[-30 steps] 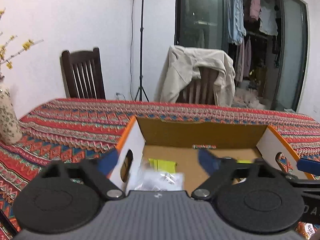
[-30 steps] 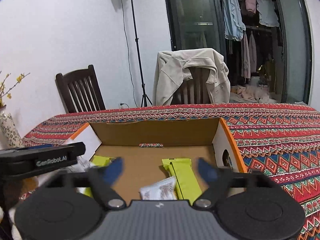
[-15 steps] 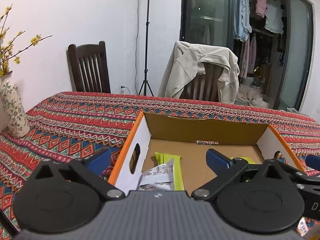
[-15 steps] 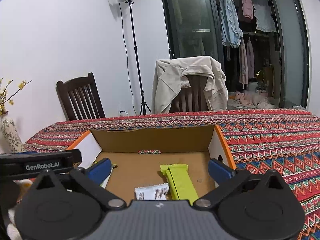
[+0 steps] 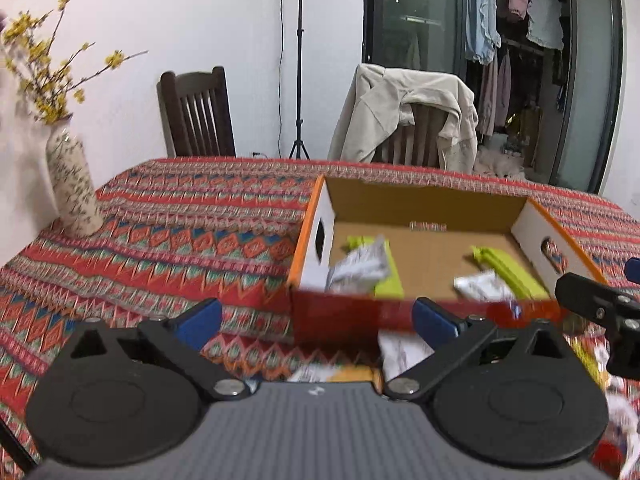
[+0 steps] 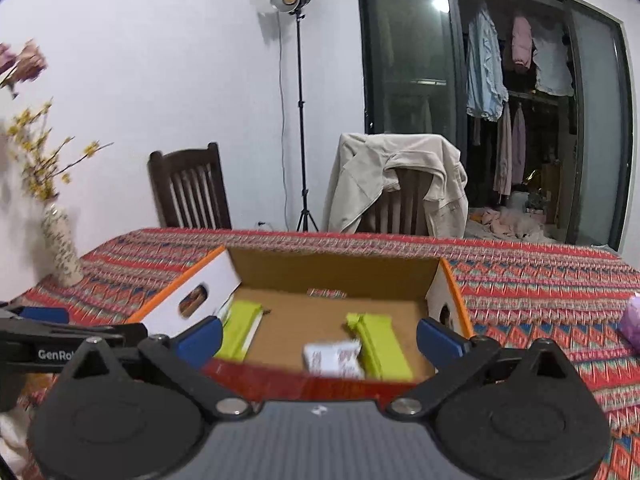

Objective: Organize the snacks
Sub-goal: 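Withdraw both tools from the box back toward the snack pile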

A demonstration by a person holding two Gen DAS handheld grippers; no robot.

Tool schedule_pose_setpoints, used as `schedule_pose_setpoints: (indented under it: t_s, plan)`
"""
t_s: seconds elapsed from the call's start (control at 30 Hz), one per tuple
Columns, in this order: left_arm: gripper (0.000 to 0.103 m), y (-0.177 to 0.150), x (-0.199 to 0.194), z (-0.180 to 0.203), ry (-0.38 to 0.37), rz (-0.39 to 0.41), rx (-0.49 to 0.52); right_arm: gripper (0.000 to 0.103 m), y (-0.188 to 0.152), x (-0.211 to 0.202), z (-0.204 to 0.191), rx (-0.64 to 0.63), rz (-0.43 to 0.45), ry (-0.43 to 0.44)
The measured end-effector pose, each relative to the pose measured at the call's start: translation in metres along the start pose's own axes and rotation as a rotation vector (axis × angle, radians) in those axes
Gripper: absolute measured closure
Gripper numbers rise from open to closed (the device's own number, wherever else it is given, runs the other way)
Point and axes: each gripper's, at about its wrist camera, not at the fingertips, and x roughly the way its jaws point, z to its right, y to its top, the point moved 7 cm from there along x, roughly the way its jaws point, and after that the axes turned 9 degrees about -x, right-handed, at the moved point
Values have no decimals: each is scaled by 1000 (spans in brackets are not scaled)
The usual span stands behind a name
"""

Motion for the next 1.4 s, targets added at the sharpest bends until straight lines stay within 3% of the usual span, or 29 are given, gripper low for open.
schedule_pose_setpoints:
  t_s: [0.27,0.9,1.1,1.4]
  plan:
    - [0,-33,-30,-16,-8,-23,2,0,-36,-33,-14,7,-45,9]
    - [0,-73,-69,-42,-31,10,-33,0,-88,-89,-25,22,-68,27]
    - [0,-75,-65,-47,-35,29,-41,0,-94,-89,-21,26,-65,21]
    - [0,-74,-56,-50,-29,15,-59,3,-71,-55,-16,35,-111,-13]
